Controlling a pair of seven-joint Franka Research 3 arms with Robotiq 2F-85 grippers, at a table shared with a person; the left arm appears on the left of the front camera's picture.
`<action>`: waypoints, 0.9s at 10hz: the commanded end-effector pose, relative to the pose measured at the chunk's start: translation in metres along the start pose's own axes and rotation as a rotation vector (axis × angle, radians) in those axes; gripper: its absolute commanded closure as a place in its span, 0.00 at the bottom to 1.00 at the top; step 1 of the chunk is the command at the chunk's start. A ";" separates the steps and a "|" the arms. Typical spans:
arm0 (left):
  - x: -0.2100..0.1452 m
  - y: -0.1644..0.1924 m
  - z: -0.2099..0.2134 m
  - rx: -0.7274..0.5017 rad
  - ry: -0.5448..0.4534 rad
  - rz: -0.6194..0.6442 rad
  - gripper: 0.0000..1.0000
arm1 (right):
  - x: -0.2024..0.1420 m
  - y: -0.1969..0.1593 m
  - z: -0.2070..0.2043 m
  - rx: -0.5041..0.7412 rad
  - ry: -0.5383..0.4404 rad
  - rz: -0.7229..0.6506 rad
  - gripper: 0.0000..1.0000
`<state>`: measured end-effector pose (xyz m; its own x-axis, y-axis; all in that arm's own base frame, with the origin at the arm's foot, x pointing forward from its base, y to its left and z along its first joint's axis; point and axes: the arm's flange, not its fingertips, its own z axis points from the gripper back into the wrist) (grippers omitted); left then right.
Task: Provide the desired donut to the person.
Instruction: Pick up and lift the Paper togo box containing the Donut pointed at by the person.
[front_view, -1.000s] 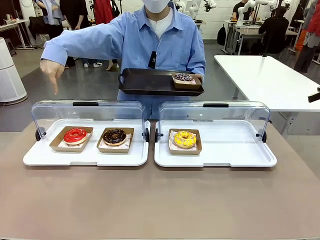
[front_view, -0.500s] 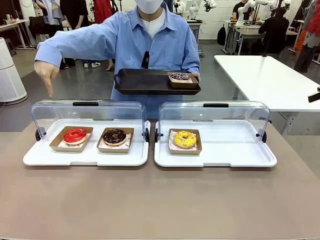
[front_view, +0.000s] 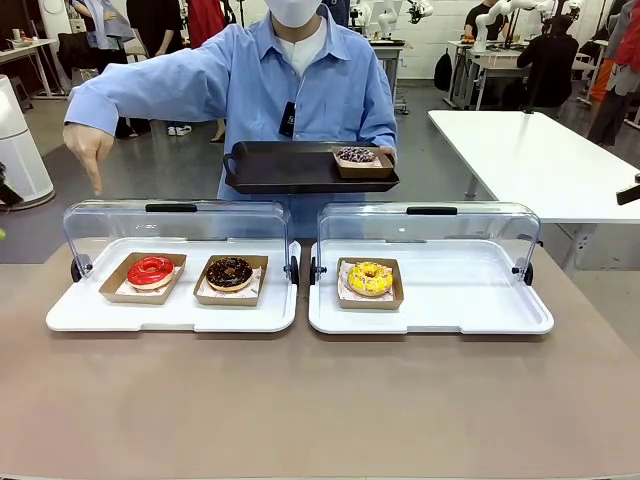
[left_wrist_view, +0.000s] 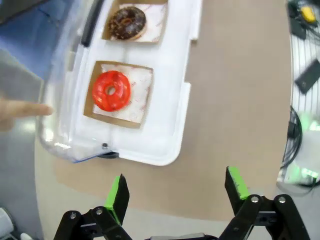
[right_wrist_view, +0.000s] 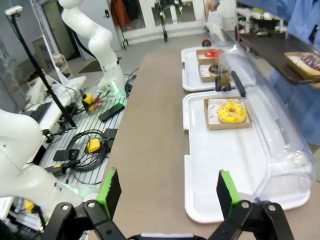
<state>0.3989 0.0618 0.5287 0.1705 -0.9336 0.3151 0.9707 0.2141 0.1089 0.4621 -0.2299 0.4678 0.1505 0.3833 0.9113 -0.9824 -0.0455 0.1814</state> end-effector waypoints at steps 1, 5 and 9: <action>0.010 -0.010 -0.037 -0.069 0.163 -0.064 0.00 | 0.001 0.001 0.000 0.007 -0.004 0.000 0.00; 0.039 -0.010 -0.103 -0.105 0.196 -0.153 0.00 | 0.001 0.001 0.000 0.007 -0.004 0.000 0.00; 0.042 -0.008 -0.118 -0.046 0.182 -0.255 0.00 | 0.001 0.001 0.000 0.007 -0.004 0.000 0.00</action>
<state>0.4237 -0.0247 0.4319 -0.0216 -0.9940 0.1074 0.9951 -0.0110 0.0985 0.4621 -0.2300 0.4676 0.1510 0.3830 0.9113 -0.9822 -0.0457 0.1819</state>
